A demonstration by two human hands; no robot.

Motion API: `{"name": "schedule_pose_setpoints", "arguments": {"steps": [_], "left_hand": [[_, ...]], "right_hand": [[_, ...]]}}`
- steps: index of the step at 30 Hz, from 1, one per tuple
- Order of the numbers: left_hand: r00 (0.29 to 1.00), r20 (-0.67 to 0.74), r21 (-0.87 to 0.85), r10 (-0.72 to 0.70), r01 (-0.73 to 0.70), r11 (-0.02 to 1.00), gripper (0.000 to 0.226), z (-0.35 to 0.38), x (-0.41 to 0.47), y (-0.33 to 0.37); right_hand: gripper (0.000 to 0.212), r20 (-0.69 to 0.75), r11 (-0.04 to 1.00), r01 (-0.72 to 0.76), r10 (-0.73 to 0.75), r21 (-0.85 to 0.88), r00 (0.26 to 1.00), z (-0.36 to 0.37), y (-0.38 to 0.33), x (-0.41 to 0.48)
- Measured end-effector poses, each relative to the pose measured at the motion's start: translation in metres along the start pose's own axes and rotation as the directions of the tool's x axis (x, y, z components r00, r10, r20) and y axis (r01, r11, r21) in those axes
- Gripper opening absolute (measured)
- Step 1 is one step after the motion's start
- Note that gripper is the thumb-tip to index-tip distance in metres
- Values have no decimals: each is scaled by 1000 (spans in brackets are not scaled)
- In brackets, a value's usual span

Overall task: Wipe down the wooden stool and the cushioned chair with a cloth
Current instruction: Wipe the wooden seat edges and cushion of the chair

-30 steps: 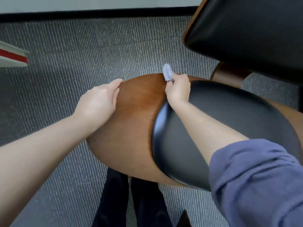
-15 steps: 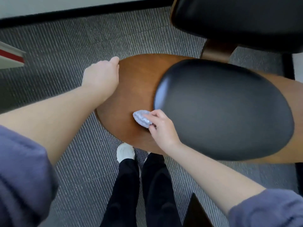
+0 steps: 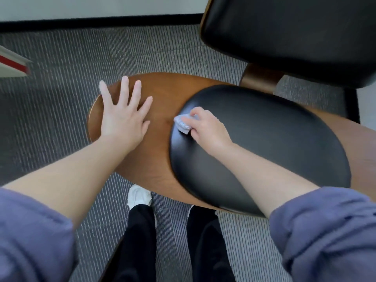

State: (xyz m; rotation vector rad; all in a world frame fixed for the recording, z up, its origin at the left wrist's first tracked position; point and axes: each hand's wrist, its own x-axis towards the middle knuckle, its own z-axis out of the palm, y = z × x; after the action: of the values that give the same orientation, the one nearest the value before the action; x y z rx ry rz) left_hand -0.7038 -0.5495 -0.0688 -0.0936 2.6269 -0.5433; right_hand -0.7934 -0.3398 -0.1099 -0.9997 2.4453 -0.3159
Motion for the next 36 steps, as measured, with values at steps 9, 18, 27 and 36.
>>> {"name": "schedule_pose_setpoints", "arguments": {"steps": [9,18,27,36], "left_hand": [[992,-39,-38,122,-124,992,60,21,3,59],[981,-146,-34,128,-135,990,63,28,4,62],[971,-205,-103,126,-150,983,62,31,6,60],[964,-235,-119,122,-153,981,60,32,5,60]], "right_hand": [[18,-107,980,-145,161,138,981,-2,69,61],[30,-59,903,-424,420,-65,905,-12,159,82],[32,-22,807,-571,574,-150,818,-23,203,76],[34,65,895,-424,435,-138,898,-22,169,105]]}}
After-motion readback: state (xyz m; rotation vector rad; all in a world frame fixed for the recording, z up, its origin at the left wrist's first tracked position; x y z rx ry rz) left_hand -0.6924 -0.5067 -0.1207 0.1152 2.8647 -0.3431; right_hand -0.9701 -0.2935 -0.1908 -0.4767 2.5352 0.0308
